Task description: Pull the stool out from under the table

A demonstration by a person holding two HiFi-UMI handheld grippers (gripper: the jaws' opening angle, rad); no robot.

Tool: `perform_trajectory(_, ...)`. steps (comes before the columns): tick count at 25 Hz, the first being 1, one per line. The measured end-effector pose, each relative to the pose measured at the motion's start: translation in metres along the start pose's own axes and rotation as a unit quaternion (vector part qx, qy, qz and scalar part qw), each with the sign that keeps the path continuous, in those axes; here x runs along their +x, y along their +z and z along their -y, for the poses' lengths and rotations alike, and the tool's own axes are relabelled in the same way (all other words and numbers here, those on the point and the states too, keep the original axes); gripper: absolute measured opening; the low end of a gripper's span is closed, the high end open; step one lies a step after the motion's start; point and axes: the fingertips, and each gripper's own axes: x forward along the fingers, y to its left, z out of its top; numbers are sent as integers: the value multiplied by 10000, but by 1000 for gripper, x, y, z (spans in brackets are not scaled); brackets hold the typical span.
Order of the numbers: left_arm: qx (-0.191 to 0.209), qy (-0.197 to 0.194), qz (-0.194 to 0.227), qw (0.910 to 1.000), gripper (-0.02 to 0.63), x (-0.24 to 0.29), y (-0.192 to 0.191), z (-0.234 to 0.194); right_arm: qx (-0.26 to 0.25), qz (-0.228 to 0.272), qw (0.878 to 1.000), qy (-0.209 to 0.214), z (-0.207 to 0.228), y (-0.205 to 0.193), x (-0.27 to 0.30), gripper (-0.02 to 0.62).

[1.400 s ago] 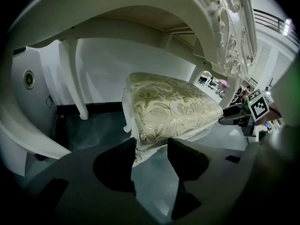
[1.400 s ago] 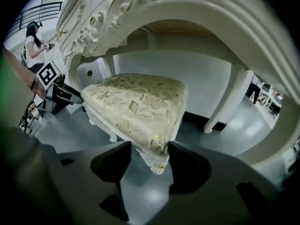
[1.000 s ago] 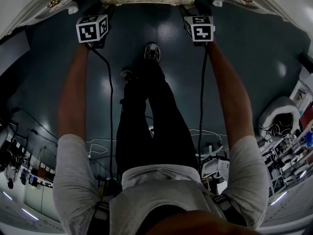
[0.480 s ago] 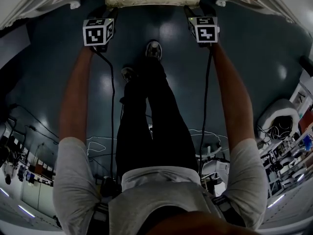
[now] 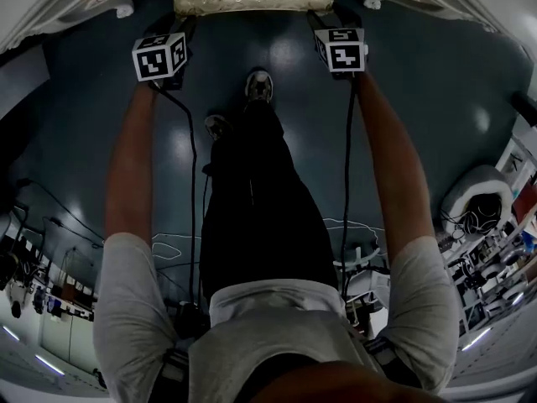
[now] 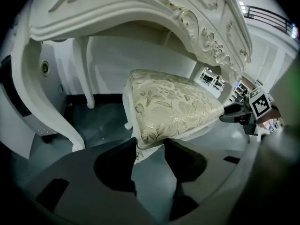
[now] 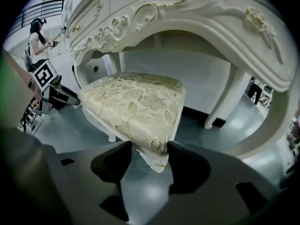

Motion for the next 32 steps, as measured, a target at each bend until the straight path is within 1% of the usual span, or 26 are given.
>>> perform_trajectory(2,-14,66,1,10000,182,-1,1,-1,-77,-23,9999,60,0,4,2,256)
perform_trajectory(5,14,-5,-160,9999,202,5,-2,2,-30,-133,9998,115,3,0,0,258)
perform_trajectory(7,-11,16,-181,9998,190,6,1,1,-10,-76,10000,39,4,3,1,255)
perform_trajectory(10,-58,23,-144,9999,187,1,-1,0,160,-28,9999,22,1,3,-2,245)
perform_trajectory(15,0,-39,-254,9997,173,-1,-5,1,271,17,9996,9,-1,-2,-7,238)
perform_trajectory(19,32,43,-280,9996,173,-3,-7,2,399,27,9992,-11,-5,-6,-11,235)
perform_trajectory(27,28,100,-304,9995,163,-19,-23,-2,416,20,9991,7,-20,-15,-16,235)
perform_trajectory(32,10,63,-317,9995,160,-20,-31,6,406,-27,9992,7,-20,-24,-22,233)
